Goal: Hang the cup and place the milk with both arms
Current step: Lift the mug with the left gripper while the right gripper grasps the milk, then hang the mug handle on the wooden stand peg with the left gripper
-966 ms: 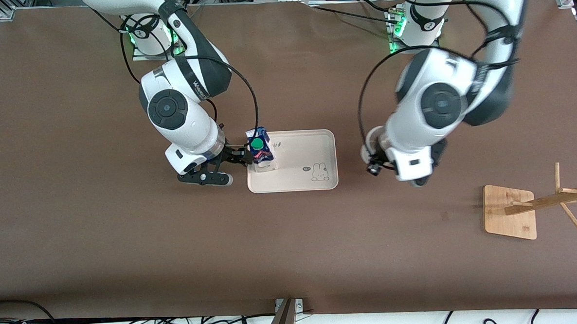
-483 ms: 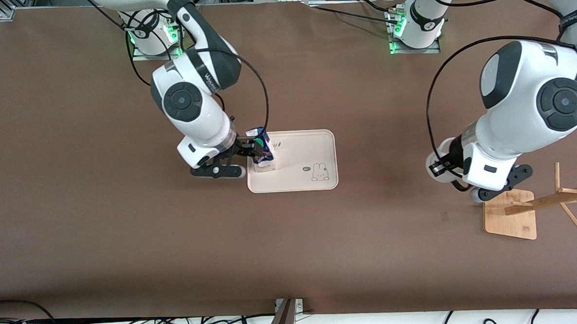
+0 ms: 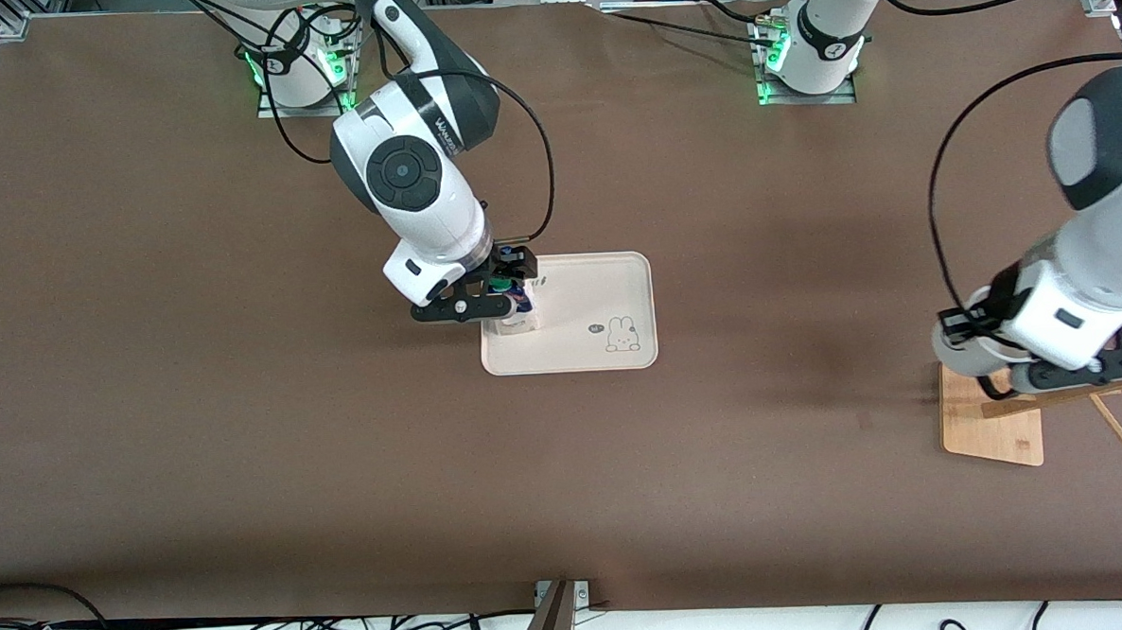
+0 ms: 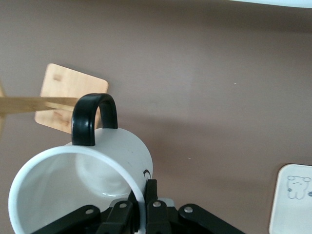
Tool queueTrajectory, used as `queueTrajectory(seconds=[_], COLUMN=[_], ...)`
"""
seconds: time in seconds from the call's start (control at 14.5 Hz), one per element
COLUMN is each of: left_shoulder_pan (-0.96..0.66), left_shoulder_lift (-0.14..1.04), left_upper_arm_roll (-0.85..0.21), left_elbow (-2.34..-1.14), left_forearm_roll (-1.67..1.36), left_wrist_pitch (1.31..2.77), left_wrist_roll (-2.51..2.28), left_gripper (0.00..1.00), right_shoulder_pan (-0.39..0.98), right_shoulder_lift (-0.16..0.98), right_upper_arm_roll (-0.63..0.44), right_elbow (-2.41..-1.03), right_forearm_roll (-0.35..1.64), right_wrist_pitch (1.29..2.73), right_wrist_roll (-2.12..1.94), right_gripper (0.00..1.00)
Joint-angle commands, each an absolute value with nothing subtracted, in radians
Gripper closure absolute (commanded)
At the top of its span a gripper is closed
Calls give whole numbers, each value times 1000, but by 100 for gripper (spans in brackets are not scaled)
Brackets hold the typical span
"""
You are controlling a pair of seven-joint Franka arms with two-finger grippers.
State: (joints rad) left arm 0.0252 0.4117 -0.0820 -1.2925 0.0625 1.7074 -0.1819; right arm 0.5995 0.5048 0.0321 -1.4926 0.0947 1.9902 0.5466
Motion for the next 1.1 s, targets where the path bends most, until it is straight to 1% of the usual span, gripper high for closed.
queueTrajectory(seconds=[0.0, 0.41, 0.62, 0.76, 0.83, 0.9, 1.03], left_shoulder_pan=[87, 161, 213, 215, 218, 221, 213], left_shoulder_lift=[405, 408, 411, 413, 414, 416, 416], left_upper_arm_roll=[-97, -100, -98, -97, -95, -95, -97], left_elbow=[-1273, -1275, -1279, -1285, -1289, -1292, -1292], left_forearm_roll=[64, 58, 6, 6, 8, 3, 2], left_wrist_pitch=[1690, 1690, 1689, 1684, 1683, 1681, 1680], left_wrist_roll=[-69, 33, 46, 44, 44, 37, 26], left_gripper=[100, 100, 100, 100, 64, 1, 0], right_shoulder_pan=[600, 621, 626, 629, 629, 629, 632], right_shoulder_lift=[502, 517, 517, 529, 540, 548, 561], right_upper_arm_roll=[29, 29, 29, 29, 29, 29, 29], right_elbow=[-1502, -1503, -1502, -1503, -1503, -1503, -1503], right_forearm_roll=[87, 87, 89, 87, 87, 87, 87], right_wrist_pitch=[1962, 1956, 1959, 1959, 1959, 1965, 1970], right_wrist_roll=[476, 482, 479, 479, 480, 480, 480], right_gripper=[0, 0, 0, 0, 0, 0, 0])
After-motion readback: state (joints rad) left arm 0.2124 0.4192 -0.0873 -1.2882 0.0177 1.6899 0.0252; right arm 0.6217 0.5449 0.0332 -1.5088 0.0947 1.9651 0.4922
